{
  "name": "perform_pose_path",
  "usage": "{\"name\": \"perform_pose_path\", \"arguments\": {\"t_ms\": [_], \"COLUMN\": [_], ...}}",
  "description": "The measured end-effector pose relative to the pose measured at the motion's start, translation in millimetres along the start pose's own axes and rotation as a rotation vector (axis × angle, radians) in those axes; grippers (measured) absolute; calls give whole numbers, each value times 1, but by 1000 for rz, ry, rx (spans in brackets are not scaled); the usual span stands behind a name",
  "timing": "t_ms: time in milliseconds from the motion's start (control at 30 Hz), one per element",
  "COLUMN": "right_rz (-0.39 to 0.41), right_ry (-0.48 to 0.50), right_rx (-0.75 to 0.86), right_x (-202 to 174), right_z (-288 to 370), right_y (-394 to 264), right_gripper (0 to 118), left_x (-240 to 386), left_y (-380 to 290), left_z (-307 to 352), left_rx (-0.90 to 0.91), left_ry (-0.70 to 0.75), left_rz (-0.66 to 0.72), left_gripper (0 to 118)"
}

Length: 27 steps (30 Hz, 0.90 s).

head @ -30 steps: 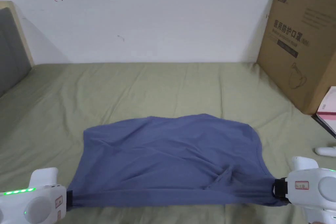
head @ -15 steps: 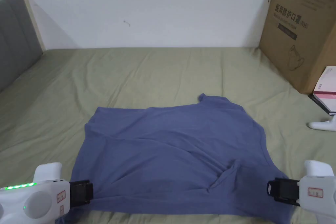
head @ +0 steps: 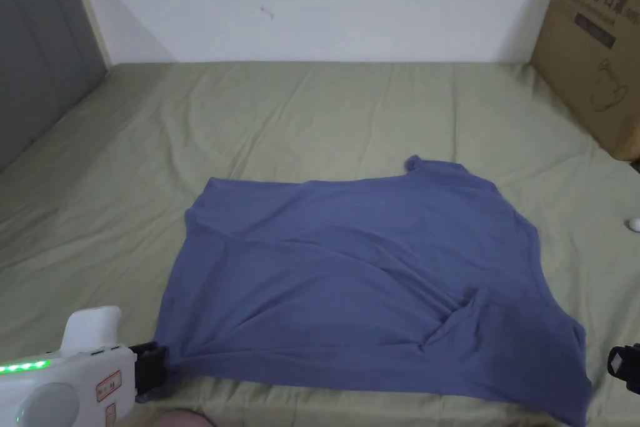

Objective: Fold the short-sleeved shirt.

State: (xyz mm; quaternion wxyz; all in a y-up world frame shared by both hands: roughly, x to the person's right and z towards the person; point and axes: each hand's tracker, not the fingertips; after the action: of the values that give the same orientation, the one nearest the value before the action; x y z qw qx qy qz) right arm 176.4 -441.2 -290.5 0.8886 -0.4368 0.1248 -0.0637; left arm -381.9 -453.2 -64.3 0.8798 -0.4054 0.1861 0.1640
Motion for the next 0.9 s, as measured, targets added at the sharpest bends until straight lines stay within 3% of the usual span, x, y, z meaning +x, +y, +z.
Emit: {"name": "perform_pose_path", "arguments": {"t_ms": [100, 200, 233, 267, 300, 333, 433, 467, 533, 567, 667, 700, 767, 833, 900], "right_rz": [14, 41, 46, 48, 47, 48, 83, 110, 153, 146, 76, 81, 174, 273, 215], "right_ry": [-6, -15, -17, -14, -8, 5, 50, 45, 20, 25, 54, 77, 44, -21, 59], "right_rx": [-19, -52, -56, -61, -71, -77, -77, -64, -51, -59, -134, -138, -182, -211, -256], "right_x": [-3, -7, -9, -10, -11, -13, -22, -26, -33, -33, -27, -26, -27, -31, -22], "right_z": [-4, -12, -14, -16, -18, -18, -17, -15, -16, -20, -39, -44, -54, -61, -62], "right_y": [-2, -4, -6, -6, -7, -7, -10, -10, -7, -5, -3, -5, -14, -25, -27], "right_gripper": [0, 0, 0, 0, 0, 0, 0, 5, 66, 74, 70, 54, 0, 0, 0], "left_x": [2, 7, 8, 9, 12, 14, 22, 25, 22, 20, 14, 14, 14, 14, 13], "left_y": [-1, 4, 2, 2, 2, 2, 0, 1, 2, 4, 6, 6, 5, 5, 5], "left_z": [-17, -34, -37, -42, -47, -53, -56, -55, -51, -51, -49, -49, -48, -47, -46], "left_rx": [-15, -66, -60, -67, -95, -137, -158, -145, -135, -135, -130, -131, -133, -136, -134], "left_ry": [-10, -7, -15, -23, -8, 24, 5, 12, 12, 2, -2, -2, -7, -7, -8], "left_rz": [9, 22, 20, 13, -2, -20, -44, -58, -44, -26, -10, -7, -1, -2, 0], "left_gripper": [117, 107, 97, 77, 33, 3, 3, 3, 3, 3, 3, 3, 3, 3, 3]}}
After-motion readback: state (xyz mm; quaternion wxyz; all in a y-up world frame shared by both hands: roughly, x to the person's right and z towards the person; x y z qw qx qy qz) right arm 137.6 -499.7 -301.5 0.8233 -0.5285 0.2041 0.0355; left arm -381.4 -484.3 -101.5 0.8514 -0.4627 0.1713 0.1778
